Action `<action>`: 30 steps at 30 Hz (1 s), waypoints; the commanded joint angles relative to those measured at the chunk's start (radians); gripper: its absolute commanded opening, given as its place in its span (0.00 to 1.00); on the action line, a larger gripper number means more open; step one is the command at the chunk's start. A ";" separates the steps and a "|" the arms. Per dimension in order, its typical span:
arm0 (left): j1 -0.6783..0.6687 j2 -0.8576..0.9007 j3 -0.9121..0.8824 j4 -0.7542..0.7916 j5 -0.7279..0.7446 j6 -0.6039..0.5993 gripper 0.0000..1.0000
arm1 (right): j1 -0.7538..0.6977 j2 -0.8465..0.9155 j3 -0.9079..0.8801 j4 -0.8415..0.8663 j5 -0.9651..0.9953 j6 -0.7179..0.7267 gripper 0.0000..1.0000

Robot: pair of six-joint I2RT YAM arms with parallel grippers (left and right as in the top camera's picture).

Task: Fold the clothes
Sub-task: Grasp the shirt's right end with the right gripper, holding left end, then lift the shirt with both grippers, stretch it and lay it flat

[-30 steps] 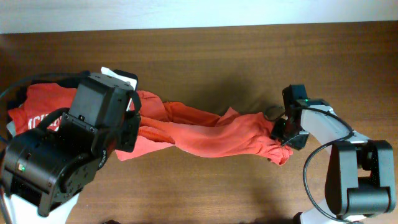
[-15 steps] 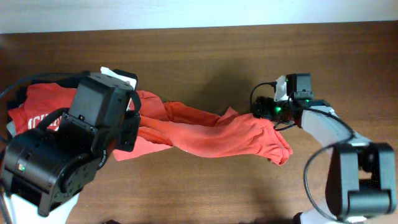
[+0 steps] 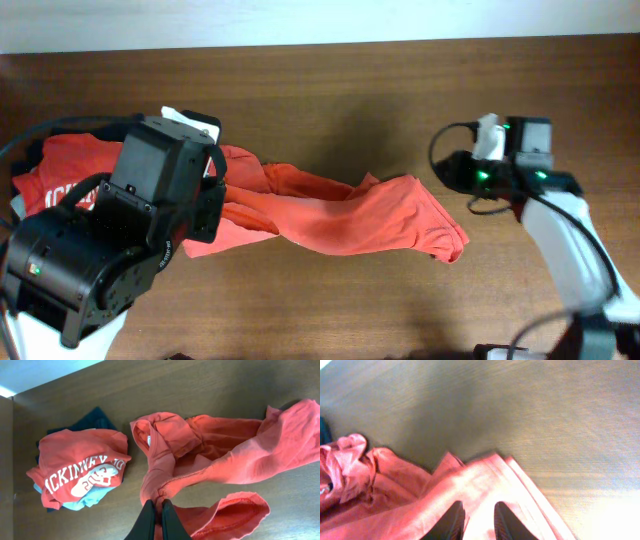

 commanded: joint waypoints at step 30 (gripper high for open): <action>0.003 -0.118 0.064 0.042 -0.021 0.014 0.00 | 0.414 0.227 0.009 0.292 -0.069 0.465 0.10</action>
